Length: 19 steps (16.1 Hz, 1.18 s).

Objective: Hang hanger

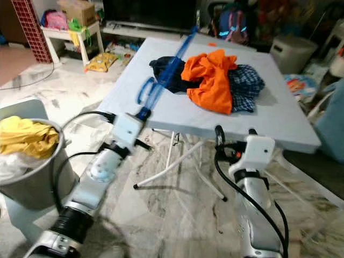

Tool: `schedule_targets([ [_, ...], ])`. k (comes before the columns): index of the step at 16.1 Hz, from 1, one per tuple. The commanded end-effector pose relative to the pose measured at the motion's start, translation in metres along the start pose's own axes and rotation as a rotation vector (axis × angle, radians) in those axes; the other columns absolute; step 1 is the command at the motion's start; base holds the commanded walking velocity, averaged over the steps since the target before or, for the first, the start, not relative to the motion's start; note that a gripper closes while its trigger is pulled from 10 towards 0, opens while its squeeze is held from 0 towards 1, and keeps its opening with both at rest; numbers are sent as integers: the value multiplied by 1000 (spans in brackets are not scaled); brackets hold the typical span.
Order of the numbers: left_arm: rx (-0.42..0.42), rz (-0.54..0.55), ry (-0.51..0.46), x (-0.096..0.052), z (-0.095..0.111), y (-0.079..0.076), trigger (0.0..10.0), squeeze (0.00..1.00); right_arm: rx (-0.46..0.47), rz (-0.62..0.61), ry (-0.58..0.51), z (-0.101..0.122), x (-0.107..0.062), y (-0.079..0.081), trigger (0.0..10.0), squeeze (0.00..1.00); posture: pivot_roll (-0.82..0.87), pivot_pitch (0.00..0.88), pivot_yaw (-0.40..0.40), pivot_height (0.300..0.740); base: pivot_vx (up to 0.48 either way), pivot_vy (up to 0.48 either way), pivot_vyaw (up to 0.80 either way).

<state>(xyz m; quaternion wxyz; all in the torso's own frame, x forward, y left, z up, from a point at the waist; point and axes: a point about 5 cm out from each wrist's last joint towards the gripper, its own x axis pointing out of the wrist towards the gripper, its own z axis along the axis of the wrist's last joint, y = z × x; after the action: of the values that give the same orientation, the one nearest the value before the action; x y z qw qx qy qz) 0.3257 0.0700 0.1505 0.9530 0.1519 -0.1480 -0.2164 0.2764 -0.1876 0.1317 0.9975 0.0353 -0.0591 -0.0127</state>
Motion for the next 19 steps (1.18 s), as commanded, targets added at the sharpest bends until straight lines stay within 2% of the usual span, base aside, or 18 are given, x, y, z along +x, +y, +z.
schedule_targets([
  [1, 11, 0, 14, -1, -3, 2, 10000, 0, -3, 16, 15, -2, 0, 3, 10000, 1000, 157, 0, -116, 740, -281, 0, 0],
  [5, 9, -73, 55, -9, -16, -10, 10000, 0, -9, 40, 56, -10, -4, 4, 10000, 1000, 146, 0, -114, 740, 0, 0, 0],
  [6, 12, -162, 108, -18, -29, -21, 10000, 0, -35, 61, 95, -17, -9, 5, 10000, 0, 141, 0, -113, 740, 0, 0, 0],
  [7, -17, -232, 155, -24, -38, -27, 10000, 0, -65, 68, 124, -23, -13, 3, 10000, 0, 135, 0, -111, 740, 0, 0, 0],
  [9, -59, -304, 229, -31, -49, -31, 10000, 0, -83, 44, 121, -21, -16, -4, 10000, 0, 130, 0, -113, 740, 0, 0, 0],
  [11, -95, -385, 286, -40, -59, -35, 10000, 0, -174, 49, 127, -21, -21, -11, 10000, 0, 113, 0, -113, 740, 0, 0, 0],
  [12, -79, -419, 321, -44, -64, -36, 10000, 0, -240, 79, 132, -21, -23, -13, 10000, 0, 104, 0, -113, 740, 0, 0, 0],
  [13, -38, -552, 375, -53, -73, -41, 10000, 0, -357, 203, 171, -25, -29, -15, 10000, 0, 93, 0, -114, 740, 0, 0, 0],
  [17, 3, -785, 411, -70, -80, -49, 10000, 0, -619, 474, 351, -41, -52, -40, 10000, 0, 88, 0, -122, 740, 0, 0, 0],
  [19, 26, -825, 406, -72, -80, -50, 10000, 0, -630, 590, 421, -42, -62, -46, 10000, 0, 85, 0, -121, 740, 0, 0, 0],
])
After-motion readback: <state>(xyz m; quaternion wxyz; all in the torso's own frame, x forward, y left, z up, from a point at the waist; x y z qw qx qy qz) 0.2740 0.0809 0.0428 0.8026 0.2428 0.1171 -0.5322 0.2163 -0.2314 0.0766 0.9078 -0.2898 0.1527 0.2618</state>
